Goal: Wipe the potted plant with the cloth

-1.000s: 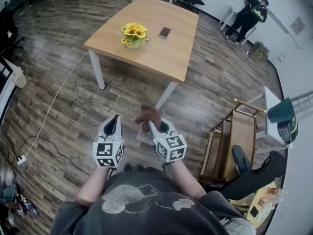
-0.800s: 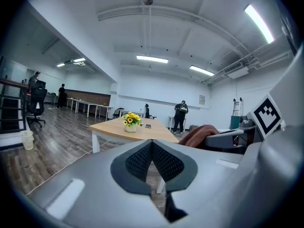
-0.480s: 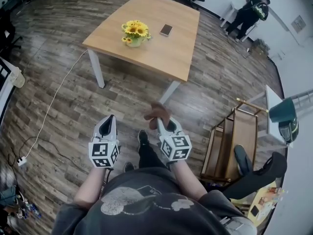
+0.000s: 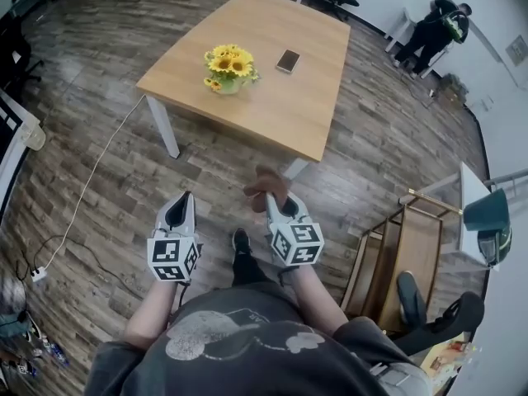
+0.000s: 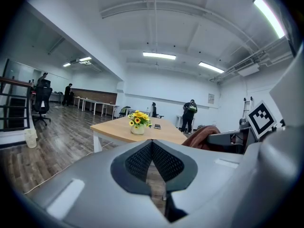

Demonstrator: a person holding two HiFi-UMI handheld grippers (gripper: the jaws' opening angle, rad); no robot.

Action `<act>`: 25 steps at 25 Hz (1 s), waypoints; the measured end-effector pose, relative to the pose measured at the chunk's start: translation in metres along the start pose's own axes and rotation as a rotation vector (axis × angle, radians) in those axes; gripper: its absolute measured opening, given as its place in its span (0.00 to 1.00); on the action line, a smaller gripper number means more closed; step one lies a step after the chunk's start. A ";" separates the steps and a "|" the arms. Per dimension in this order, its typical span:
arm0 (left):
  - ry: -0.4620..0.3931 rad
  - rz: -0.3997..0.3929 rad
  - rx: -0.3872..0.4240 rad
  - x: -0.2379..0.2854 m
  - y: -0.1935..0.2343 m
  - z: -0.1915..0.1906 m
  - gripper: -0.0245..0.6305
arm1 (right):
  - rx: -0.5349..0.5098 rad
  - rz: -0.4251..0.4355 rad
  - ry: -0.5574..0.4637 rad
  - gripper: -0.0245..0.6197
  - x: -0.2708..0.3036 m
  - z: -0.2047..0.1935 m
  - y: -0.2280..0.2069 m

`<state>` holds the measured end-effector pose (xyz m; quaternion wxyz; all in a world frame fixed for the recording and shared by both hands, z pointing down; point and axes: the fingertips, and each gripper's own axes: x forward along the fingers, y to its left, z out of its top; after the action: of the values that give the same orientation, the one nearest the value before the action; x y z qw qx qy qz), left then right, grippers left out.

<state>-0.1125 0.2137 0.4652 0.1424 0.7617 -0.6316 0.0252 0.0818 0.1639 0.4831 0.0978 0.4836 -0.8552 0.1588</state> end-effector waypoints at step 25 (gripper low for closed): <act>-0.026 0.045 0.004 0.195 -0.016 0.050 0.07 | 0.029 0.085 0.043 0.12 0.131 0.056 -0.133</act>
<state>-0.0652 0.0179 0.4566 0.1323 0.7479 -0.6502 0.0196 0.1276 -0.0250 0.4962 0.1022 0.4449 -0.8702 0.1854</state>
